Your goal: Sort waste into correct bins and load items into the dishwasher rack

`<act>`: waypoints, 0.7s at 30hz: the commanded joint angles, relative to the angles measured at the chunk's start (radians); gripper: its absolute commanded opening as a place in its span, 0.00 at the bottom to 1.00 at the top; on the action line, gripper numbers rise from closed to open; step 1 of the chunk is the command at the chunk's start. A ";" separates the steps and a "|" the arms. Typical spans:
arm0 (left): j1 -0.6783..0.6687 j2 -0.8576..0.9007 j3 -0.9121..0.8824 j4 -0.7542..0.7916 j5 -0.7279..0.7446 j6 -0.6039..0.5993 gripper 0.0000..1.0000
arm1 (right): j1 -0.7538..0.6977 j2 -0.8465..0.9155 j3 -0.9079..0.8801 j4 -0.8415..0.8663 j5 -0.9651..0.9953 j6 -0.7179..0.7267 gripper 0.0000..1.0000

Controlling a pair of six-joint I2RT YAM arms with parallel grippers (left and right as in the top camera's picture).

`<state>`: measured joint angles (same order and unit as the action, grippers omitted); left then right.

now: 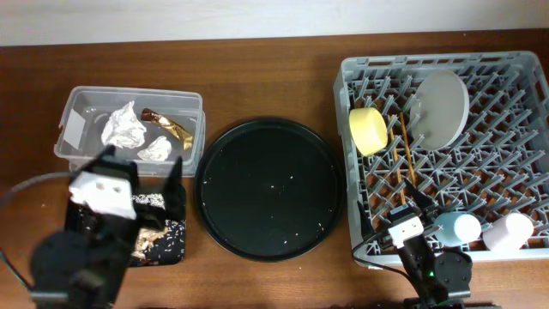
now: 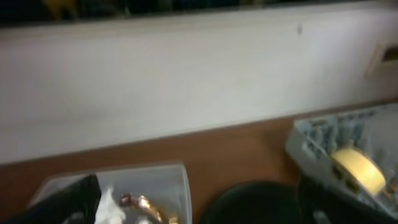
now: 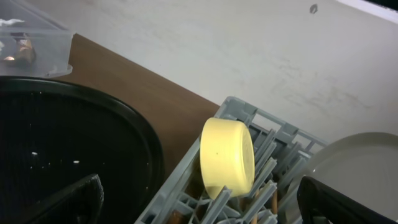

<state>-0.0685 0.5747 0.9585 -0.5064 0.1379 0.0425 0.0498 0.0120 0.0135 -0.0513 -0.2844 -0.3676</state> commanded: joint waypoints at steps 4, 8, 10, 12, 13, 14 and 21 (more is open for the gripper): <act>0.006 -0.356 -0.520 0.379 0.039 0.015 0.99 | -0.005 -0.006 -0.008 -0.001 0.008 0.005 0.98; 0.006 -0.518 -0.794 0.588 0.043 0.015 0.99 | -0.005 -0.006 -0.008 -0.001 0.008 0.005 0.98; 0.006 -0.566 -0.874 0.630 0.043 0.015 0.99 | -0.005 -0.006 -0.008 -0.001 0.008 0.005 0.98; 0.006 -0.571 -0.954 0.711 0.049 0.014 0.99 | -0.005 -0.006 -0.008 -0.001 0.008 0.005 0.98; 0.006 -0.571 -0.949 0.683 0.050 0.015 0.99 | -0.005 -0.006 -0.008 -0.001 0.008 0.005 0.98; 0.006 -0.571 -0.950 0.669 0.050 0.015 0.99 | -0.005 -0.006 -0.008 -0.001 0.008 0.005 0.98; 0.006 -0.567 -0.949 0.443 0.045 0.015 0.99 | -0.005 -0.006 -0.008 -0.001 0.008 0.005 0.98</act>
